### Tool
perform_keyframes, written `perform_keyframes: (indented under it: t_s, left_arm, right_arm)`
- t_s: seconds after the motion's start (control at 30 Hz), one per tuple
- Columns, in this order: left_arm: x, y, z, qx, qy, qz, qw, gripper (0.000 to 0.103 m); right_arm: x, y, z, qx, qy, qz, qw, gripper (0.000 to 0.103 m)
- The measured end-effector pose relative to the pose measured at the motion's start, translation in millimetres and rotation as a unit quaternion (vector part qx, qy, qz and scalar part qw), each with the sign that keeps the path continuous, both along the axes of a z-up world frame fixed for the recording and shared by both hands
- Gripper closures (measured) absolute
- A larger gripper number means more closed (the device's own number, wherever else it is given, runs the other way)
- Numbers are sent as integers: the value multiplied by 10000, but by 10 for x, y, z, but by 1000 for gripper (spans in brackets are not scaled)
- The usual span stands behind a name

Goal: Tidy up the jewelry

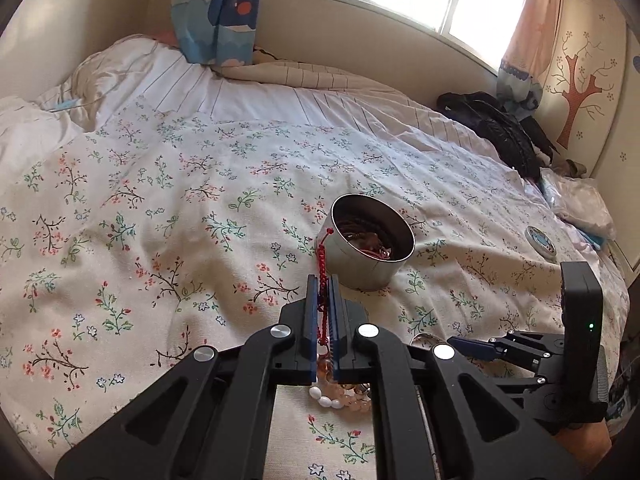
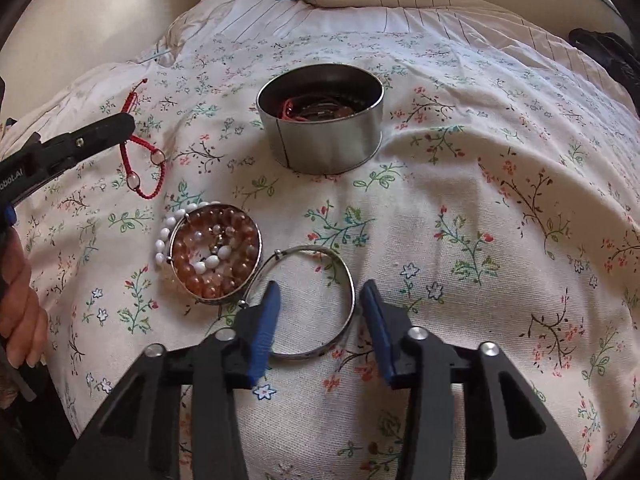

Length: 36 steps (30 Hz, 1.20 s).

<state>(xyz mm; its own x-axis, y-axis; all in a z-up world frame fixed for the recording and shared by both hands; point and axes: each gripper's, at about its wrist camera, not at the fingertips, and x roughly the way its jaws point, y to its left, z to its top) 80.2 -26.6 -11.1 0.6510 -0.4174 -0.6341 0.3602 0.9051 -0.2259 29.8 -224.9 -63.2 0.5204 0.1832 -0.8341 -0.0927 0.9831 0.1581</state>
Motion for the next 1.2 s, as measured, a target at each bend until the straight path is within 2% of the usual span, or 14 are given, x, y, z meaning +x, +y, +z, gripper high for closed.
perform_keyframes:
  t_s: [0.03, 0.13, 0.23, 0.37, 0.4, 0.43, 0.47, 0.57, 0.63, 0.7, 0.73, 0.8, 1.1, 1.2]
  left_arm:
    - [3, 0, 3, -3, -7, -1, 10000, 98]
    - [-6, 7, 19, -42, -43, -8, 10000, 98]
    - [-12, 12, 25, -54, -65, -16, 10000, 98]
    - [-26, 0, 33, -35, -94, -47, 9999, 98]
    - [-30, -6, 35, -32, -100, -55, 9999, 98]
    - [-31, -6, 38, -34, -104, -61, 9999, 98]
    - [-31, -4, 41, -41, -103, -65, 9999, 98]
    - [-31, 5, 45, -64, -103, -70, 9999, 98]
    - [-33, 4, 47, -68, -107, -76, 9999, 98]
    - [-37, 0, 49, -80, -114, -85, 9999, 98]
    - [-35, 3, 51, -87, -113, -86, 9999, 98]
    - [-39, 8, 54, -103, -115, -75, 9999, 98]
    - [-78, -18, 91, -196, -205, -219, 9994, 98]
    - [-115, -54, 123, -133, -335, -247, 9990, 98]
  right_arm:
    - [-14, -45, 11, 41, -23, -56, 10000, 93]
    - [-79, -44, 125, -60, -285, -44, 9996, 101]
    - [-118, 65, 238, -186, -532, 156, 9983, 101]
    - [-55, 168, 150, -347, -366, 355, 9981, 100]
    - [-45, 160, 136, -312, -323, 333, 9984, 93]
    - [-50, 150, 123, -293, -328, 320, 9985, 54]
    - [-68, 152, 134, -262, -385, 365, 9982, 27]
    - [-79, 188, 129, -173, -376, 493, 9979, 27]
    - [-27, 236, 28, -287, -143, 607, 9976, 28]
    - [5, 264, -41, -304, 15, 711, 9970, 33]
    - [7, 244, -31, -315, 16, 673, 9972, 42]
    - [-18, 174, -4, -121, -1, 588, 9982, 44]
    - [-105, 69, 208, 300, -503, 429, 9974, 44]
    - [-147, 97, 325, 259, -818, 413, 9955, 47]
